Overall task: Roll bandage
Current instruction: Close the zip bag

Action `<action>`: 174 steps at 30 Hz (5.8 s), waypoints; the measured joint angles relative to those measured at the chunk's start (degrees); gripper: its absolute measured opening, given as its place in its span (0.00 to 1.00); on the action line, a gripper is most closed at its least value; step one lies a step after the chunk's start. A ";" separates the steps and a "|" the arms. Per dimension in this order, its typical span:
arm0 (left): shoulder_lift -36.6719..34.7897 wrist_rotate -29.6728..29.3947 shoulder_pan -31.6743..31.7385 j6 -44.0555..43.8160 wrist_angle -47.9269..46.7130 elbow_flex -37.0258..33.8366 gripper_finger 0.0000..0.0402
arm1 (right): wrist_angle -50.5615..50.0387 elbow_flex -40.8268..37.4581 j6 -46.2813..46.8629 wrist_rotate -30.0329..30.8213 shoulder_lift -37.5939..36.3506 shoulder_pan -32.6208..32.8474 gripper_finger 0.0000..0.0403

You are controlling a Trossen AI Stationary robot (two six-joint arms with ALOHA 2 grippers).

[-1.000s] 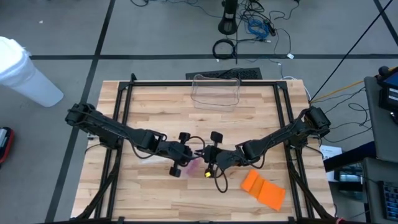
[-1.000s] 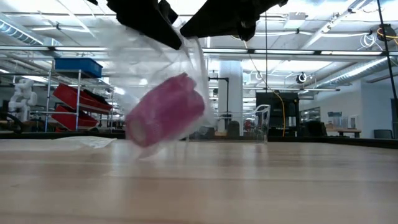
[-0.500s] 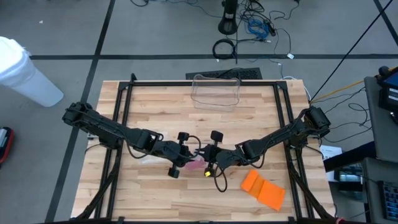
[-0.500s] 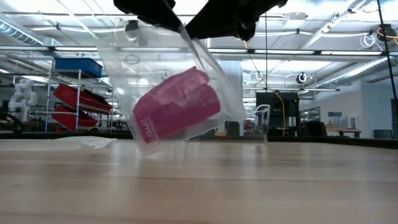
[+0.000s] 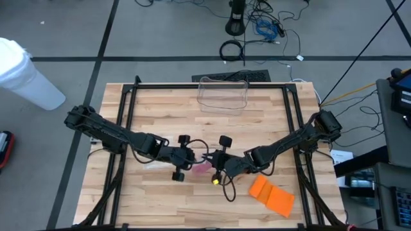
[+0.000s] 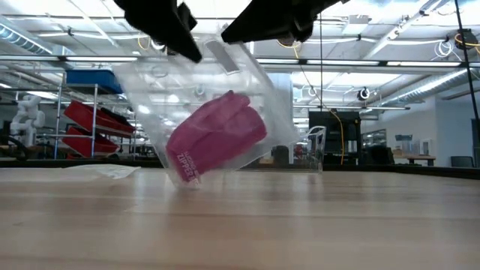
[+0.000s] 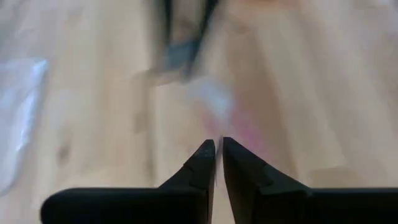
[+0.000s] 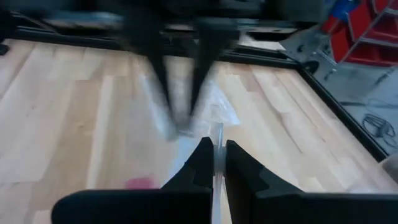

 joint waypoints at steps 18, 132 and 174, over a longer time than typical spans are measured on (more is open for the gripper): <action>0.04 -4.74 0.04 1.66 3.86 0.02 0.33 | -2.28 -0.02 1.45 -1.49 -0.28 -0.92 0.01; 1.79 -3.32 -7.74 11.70 11.41 2.21 0.00 | -8.94 0.15 2.98 -14.29 -2.73 2.17 0.02; 1.66 -3.76 -8.66 11.72 12.80 2.47 0.00 | -9.32 -0.09 0.59 -13.89 -2.78 2.79 0.26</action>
